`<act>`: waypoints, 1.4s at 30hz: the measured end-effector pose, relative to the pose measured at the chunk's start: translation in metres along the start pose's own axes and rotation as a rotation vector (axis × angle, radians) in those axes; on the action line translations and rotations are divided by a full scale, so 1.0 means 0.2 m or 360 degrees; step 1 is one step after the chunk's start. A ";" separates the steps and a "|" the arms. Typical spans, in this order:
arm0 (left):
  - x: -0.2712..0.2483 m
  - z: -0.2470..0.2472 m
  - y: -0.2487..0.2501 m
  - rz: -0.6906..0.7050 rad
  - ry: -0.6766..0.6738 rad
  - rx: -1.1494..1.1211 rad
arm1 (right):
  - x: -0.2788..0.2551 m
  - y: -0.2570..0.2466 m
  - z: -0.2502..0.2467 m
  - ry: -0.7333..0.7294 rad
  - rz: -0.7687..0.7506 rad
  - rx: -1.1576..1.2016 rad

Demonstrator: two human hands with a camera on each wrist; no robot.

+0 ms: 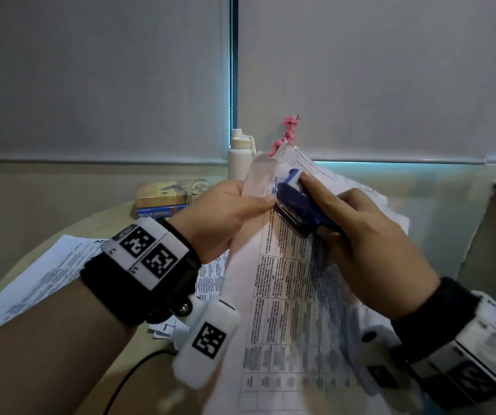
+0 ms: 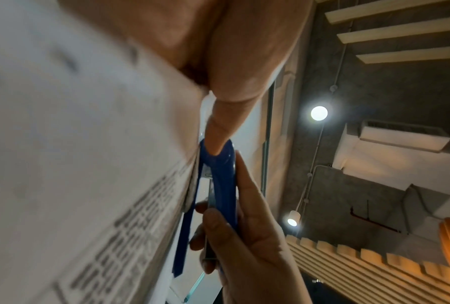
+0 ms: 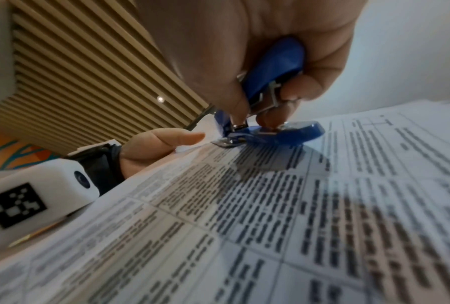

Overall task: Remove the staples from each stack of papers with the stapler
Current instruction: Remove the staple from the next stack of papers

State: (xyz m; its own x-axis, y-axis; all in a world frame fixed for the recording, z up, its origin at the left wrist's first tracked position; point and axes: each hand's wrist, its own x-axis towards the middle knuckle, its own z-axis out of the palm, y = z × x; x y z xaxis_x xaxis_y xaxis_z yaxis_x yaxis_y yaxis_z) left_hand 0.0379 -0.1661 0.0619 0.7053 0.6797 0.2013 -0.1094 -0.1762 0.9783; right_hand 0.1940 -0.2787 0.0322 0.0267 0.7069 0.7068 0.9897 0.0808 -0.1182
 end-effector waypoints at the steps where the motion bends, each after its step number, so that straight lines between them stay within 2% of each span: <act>1: -0.01 0.00 0.00 0.0018 -0.0005 0.0040 | 0.00 0.00 0.01 0.0003 0.0012 0.0019; 5: -0.02 0.01 0.00 0.0035 0.0024 0.0162 | -0.01 -0.01 0.03 0.0019 -0.0029 0.0019; 8: -0.01 0.01 0.01 0.0019 0.0032 0.0200 | 0.00 0.00 0.06 -0.0001 0.0030 0.0178; 11: -0.01 0.01 0.00 0.0009 0.0035 0.0166 | 0.01 -0.01 0.05 0.0066 -0.0058 0.0006; 14: -0.01 0.01 0.00 0.0005 0.0032 0.0134 | 0.02 -0.01 0.05 0.0050 0.0010 0.0102; 17: -0.01 0.01 0.00 -0.0014 -0.0007 0.0067 | 0.03 -0.03 0.05 0.0105 -0.0065 0.0024; 20: -0.02 0.01 0.00 -0.0055 -0.0017 0.0035 | 0.04 -0.02 0.07 0.0125 -0.0014 0.0145; 24: -0.01 0.01 -0.01 -0.0047 -0.0030 0.0026 | 0.02 -0.04 0.08 0.0190 -0.0084 -0.0023; 27: 0.00 0.00 -0.04 -0.0038 -0.0012 0.0021 | 0.03 -0.04 0.10 0.0166 0.0002 0.0110; 30: 0.02 0.00 -0.07 0.0000 0.0021 -0.0003 | 0.02 -0.06 0.11 0.0219 -0.0076 -0.0045; 33: 0.03 0.01 -0.10 0.0029 0.0027 0.0000 | 0.04 -0.07 0.12 0.0179 0.0059 0.0164; 37: 0.02 0.05 -0.14 0.0045 -0.0039 0.0059 | 0.07 -0.10 0.12 0.0267 -0.0007 0.0106; 39: 0.02 0.03 -0.15 0.0035 -0.0011 0.0083 | 0.10 -0.09 0.10 0.0254 0.0080 0.0349; 42: 0.02 -0.03 -0.15 -0.0011 -0.0010 0.0031 | 0.10 -0.02 0.08 0.0193 0.0333 0.0764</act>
State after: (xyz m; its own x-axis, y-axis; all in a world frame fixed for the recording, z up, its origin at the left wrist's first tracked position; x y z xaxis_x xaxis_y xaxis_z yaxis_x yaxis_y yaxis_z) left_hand 0.0391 -0.1533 0.0341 0.7105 0.6764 0.1939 -0.0907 -0.1852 0.9785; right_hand 0.1874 -0.2535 0.0368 0.2606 0.6584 0.7061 0.7865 0.2793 -0.5508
